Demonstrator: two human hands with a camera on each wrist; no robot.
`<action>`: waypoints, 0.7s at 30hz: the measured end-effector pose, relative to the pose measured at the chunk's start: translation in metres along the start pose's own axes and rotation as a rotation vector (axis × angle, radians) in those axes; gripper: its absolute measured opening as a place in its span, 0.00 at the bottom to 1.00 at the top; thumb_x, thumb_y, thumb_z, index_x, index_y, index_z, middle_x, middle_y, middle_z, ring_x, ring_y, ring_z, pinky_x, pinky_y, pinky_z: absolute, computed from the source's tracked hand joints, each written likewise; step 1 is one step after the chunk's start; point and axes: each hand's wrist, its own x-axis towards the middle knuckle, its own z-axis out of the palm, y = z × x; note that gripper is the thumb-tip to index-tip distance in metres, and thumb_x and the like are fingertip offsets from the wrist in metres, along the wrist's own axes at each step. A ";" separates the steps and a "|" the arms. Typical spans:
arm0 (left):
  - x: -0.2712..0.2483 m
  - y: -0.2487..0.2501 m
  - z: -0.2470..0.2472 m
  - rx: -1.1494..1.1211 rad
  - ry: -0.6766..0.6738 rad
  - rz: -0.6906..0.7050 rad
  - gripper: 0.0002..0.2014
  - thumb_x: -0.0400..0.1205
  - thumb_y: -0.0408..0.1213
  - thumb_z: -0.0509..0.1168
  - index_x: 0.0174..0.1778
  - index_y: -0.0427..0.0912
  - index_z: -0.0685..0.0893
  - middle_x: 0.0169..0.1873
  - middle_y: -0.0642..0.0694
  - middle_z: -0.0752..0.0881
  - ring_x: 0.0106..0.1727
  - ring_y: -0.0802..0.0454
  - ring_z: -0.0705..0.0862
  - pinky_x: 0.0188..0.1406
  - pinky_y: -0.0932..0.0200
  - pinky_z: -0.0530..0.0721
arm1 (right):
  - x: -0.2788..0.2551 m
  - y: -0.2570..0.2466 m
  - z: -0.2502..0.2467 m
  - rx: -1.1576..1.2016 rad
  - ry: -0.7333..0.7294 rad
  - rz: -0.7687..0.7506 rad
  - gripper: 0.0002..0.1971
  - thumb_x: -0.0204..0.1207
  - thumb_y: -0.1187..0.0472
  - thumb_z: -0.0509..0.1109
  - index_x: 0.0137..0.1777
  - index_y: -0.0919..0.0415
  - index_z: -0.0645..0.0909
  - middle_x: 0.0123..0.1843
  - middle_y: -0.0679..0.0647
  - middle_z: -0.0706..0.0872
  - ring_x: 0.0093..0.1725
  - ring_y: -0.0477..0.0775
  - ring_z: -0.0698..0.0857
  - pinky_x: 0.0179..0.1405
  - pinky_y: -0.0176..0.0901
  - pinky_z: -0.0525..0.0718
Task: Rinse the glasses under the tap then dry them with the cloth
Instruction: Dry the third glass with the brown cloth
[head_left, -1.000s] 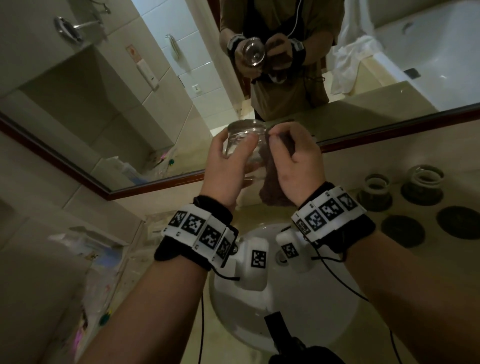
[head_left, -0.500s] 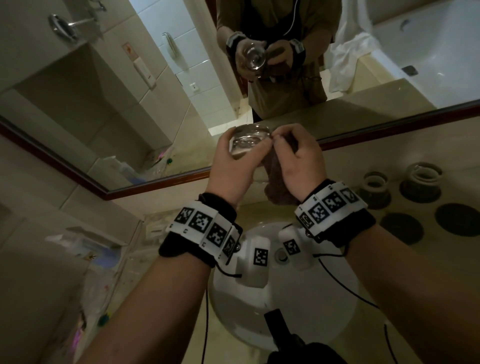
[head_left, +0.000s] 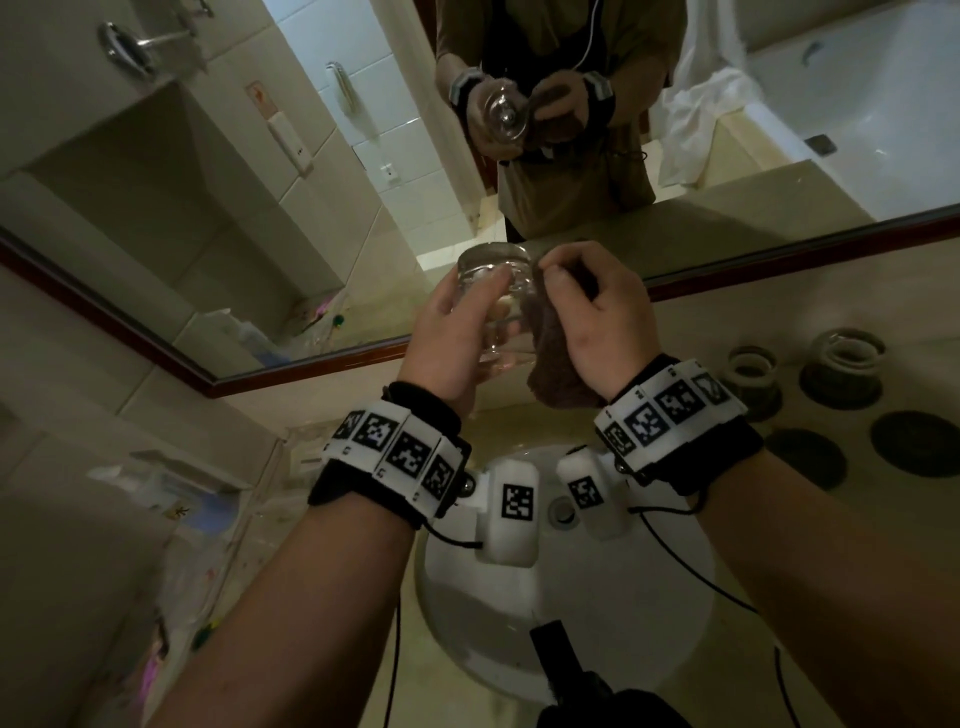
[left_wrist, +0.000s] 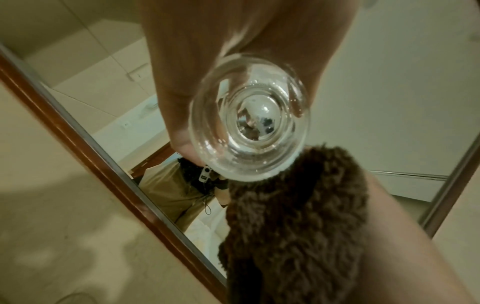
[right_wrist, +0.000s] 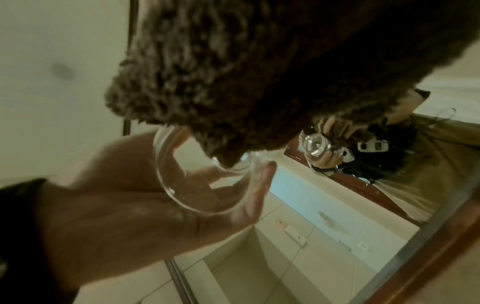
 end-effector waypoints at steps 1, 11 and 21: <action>0.000 0.000 -0.001 0.017 0.008 -0.008 0.12 0.83 0.46 0.66 0.62 0.49 0.82 0.43 0.48 0.85 0.44 0.48 0.83 0.35 0.56 0.79 | -0.002 -0.001 0.001 -0.008 0.009 -0.032 0.07 0.78 0.60 0.63 0.48 0.58 0.82 0.45 0.48 0.84 0.47 0.46 0.82 0.51 0.32 0.77; 0.004 -0.007 -0.002 0.007 0.031 -0.129 0.24 0.82 0.52 0.66 0.71 0.51 0.69 0.54 0.46 0.83 0.52 0.48 0.84 0.58 0.44 0.83 | -0.002 0.005 0.000 -0.054 0.001 0.057 0.05 0.81 0.62 0.63 0.45 0.53 0.79 0.45 0.46 0.82 0.47 0.44 0.80 0.46 0.22 0.72; -0.003 0.005 -0.004 0.009 -0.089 -0.021 0.21 0.82 0.46 0.67 0.67 0.38 0.79 0.45 0.45 0.87 0.40 0.50 0.86 0.37 0.56 0.85 | -0.003 0.000 0.001 0.066 0.039 0.066 0.04 0.82 0.62 0.62 0.48 0.53 0.77 0.42 0.43 0.81 0.41 0.33 0.79 0.43 0.22 0.75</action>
